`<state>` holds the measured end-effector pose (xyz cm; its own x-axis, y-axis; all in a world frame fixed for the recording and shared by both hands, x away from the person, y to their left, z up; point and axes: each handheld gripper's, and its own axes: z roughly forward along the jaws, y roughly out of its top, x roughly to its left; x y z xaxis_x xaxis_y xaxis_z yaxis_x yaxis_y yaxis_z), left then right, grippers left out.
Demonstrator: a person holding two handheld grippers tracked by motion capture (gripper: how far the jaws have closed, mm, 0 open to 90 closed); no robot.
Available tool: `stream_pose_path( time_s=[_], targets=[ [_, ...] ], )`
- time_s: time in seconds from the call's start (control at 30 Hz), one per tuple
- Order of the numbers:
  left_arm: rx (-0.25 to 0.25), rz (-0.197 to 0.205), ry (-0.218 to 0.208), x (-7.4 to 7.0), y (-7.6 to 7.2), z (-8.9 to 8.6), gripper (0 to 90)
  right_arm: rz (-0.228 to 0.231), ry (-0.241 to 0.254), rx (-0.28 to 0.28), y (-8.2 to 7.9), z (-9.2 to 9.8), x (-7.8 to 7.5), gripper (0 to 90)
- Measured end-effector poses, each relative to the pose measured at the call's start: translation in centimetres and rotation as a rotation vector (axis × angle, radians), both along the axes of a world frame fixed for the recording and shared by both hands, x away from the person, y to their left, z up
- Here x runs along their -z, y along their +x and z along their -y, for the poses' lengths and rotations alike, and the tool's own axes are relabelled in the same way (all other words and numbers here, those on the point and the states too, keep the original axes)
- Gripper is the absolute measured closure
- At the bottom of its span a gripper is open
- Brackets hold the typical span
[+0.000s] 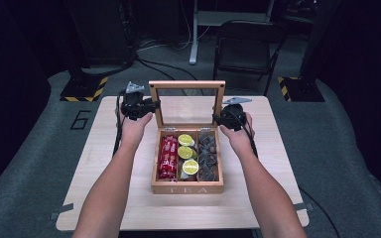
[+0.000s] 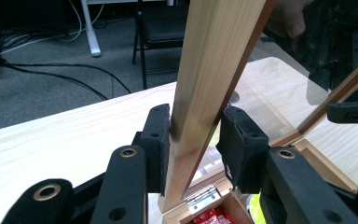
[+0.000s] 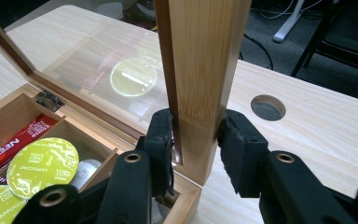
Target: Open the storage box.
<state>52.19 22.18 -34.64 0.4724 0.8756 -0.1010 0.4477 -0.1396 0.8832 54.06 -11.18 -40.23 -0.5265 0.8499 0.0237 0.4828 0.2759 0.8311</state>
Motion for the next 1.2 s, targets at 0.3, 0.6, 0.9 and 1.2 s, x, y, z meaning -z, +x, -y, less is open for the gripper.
stream_pose_path(
  time_s=[0.3, 0.6, 0.9, 1.2],
  targets=[
    [0.007, -0.013, -0.017, 0.4, -0.4, 0.1, 53.0, -0.001, 0.005, 0.006, 0.1, 0.0, 0.0, 64.4],
    [0.023, -0.043, -0.041, 2.0, -0.9, -0.1, 49.1, -0.001, 0.005, 0.012, 0.2, -0.1, 0.1, 64.5],
    [0.037, -0.037, -0.038, 1.9, -1.5, -1.0, 48.8, -0.011, -0.012, 0.017, 0.7, -0.3, -0.1, 64.6],
    [0.061, -0.038, -0.027, 2.0, -1.9, -0.7, 49.0, -0.019, -0.012, 0.037, 1.1, -0.4, 0.0, 64.6]
  ],
)
